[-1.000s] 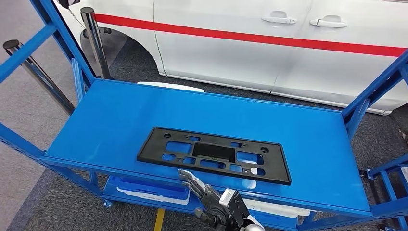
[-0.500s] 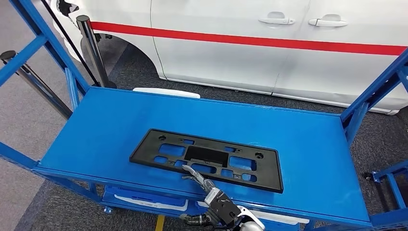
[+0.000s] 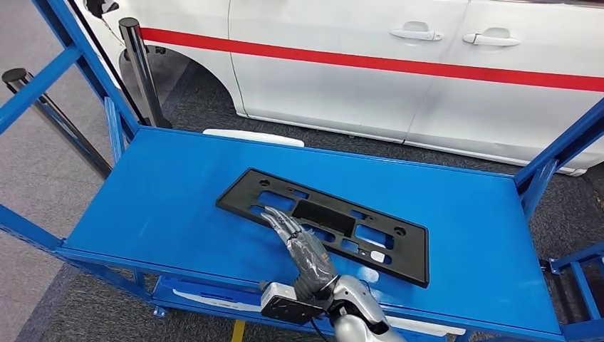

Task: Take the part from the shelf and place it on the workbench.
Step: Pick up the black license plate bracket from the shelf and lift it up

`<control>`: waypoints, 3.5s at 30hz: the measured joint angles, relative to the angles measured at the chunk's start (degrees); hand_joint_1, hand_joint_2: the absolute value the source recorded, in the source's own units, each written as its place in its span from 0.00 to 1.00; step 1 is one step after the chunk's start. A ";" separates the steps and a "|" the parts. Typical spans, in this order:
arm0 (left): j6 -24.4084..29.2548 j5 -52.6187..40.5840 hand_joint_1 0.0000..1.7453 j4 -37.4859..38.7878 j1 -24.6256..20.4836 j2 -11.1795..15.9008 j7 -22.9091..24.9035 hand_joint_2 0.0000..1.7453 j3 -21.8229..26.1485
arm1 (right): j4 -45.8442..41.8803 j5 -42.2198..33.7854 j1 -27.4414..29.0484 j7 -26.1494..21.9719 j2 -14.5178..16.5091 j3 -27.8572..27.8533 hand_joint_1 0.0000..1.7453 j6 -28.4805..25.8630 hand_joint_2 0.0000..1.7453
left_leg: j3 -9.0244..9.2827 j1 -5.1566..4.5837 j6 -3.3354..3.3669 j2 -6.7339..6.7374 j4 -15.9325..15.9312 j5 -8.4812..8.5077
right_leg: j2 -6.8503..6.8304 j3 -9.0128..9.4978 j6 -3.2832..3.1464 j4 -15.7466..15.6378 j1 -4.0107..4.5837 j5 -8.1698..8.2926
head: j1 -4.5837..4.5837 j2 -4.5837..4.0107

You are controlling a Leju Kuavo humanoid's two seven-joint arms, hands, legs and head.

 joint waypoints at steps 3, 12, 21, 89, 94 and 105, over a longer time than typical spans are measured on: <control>-0.09 0.14 0.00 0.00 -0.07 -0.13 0.04 0.00 -0.37 | 0.08 3.34 -1.05 0.92 0.01 1.09 0.00 -2.43 1.00 | 0.43 -0.10 -0.57 -0.13 0.10 -0.38 | -0.03 4.74 -0.61 -10.84 0.09 5.49 | -0.01 0.00; 0.04 0.23 0.00 0.00 -0.26 -0.25 0.05 0.00 -0.63 | 0.33 4.69 -2.76 1.69 0.05 2.16 0.00 -3.20 1.00 | -4.36 -0.03 -2.97 -0.03 10.52 -6.26 | -0.14 7.19 -2.72 -15.62 0.24 6.22 | -0.08 0.00; 0.06 0.86 0.00 0.00 -0.34 -0.28 0.07 0.00 -1.03 | 1.15 10.51 -3.59 5.53 0.05 3.23 0.00 -6.02 1.00 | -0.92 -0.65 -1.66 -0.05 0.34 0.55 | 0.02 7.75 -1.97 -15.04 0.92 5.21 | -0.07 0.00; -0.12 5.86 0.00 0.15 0.57 -0.58 -4.02 0.00 -2.40 | 15.40 47.24 -6.31 31.89 0.66 -2.55 1.00 -14.32 1.00 | 0.07 -0.13 -0.70 0.12 -0.42 0.39 | 0.00 6.80 -0.84 -13.49 0.80 4.30 | 0.11 0.00; 0.00 5.70 0.00 0.15 0.54 -0.57 -5.86 1.00 -2.82 | 15.38 46.92 -5.79 31.36 0.61 -2.90 1.00 -14.29 1.00 | 0.17 -0.05 0.05 0.35 -0.54 0.37 | -0.03 -0.20 -0.07 1.09 0.31 -1.71 | 0.15 0.00; 1.71 6.98 0.00 0.15 0.46 -0.68 -4.56 1.00 -2.98 | 14.70 46.47 -6.01 30.23 0.73 -3.03 1.00 -13.71 1.00 | -0.62 -0.01 -2.57 0.10 2.87 -2.42 | -0.11 7.89 -2.42 -16.11 0.18 6.36 | 0.07 0.00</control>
